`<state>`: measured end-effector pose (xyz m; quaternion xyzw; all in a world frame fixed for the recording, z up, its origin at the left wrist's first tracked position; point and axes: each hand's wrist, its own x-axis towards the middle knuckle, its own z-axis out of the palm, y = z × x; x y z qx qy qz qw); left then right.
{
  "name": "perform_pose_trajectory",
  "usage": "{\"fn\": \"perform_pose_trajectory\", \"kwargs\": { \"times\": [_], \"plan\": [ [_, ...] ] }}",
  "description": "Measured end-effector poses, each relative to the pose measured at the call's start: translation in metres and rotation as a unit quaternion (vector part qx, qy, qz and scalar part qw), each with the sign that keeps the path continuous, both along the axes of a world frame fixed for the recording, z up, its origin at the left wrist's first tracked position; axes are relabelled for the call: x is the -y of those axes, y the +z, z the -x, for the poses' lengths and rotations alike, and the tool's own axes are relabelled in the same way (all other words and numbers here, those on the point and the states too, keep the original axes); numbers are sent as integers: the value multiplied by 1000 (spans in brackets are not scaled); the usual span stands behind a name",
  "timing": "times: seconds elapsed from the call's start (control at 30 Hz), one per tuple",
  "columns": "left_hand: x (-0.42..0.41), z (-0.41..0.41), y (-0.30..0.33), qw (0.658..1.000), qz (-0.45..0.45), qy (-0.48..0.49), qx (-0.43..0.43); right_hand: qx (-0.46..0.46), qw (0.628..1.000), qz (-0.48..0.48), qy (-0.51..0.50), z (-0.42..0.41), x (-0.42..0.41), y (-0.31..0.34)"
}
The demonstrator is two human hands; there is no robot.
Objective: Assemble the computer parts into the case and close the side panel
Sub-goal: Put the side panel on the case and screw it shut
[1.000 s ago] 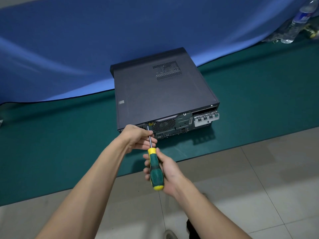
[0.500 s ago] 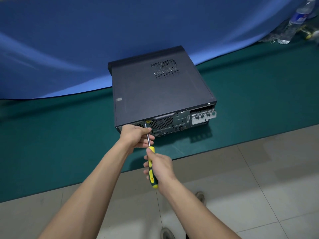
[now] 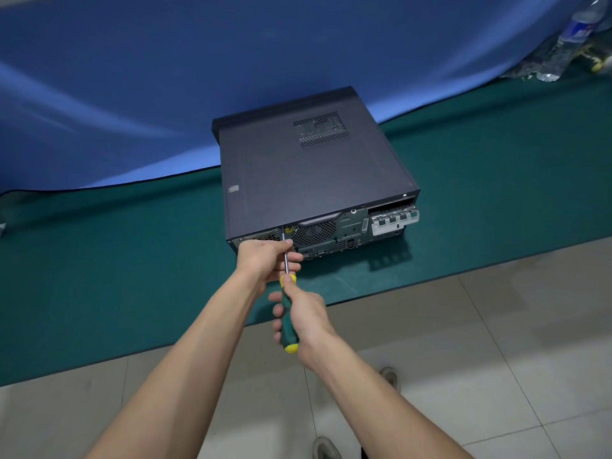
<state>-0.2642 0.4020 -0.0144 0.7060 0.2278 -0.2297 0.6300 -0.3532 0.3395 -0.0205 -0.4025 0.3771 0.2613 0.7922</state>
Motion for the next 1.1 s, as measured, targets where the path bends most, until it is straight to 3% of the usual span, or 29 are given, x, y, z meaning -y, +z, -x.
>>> {"fn": "perform_pose_trajectory", "kwargs": {
  "times": [0.07,0.1,0.3,0.43,0.53,0.67,0.87,1.1],
  "plan": [
    [-1,-1,4,1000,5,-12,-13,-21,983,-176,-40,1,6,6],
    [-1,-2,6,1000,5,-19,-17,-12,978,-206,-42,3,8,5],
    [-1,0,4,1000,12,-5,-12,19,998,48,31,3,3,1],
    [-1,1,1,1000,19,8,6,-8,990,-139,-25,-1,15,8],
    [3,5,1,999,18,25,24,-15,977,-211,-9,-4,32,17],
    [17,6,3,995,23,62,80,29,992,-62,104,-16,56,31],
    [55,-26,22,992,18,61,110,128,964,151,179,-51,110,57],
    [119,-91,26,978,-132,-37,158,191,926,298,130,-122,179,69]
  ]
}}
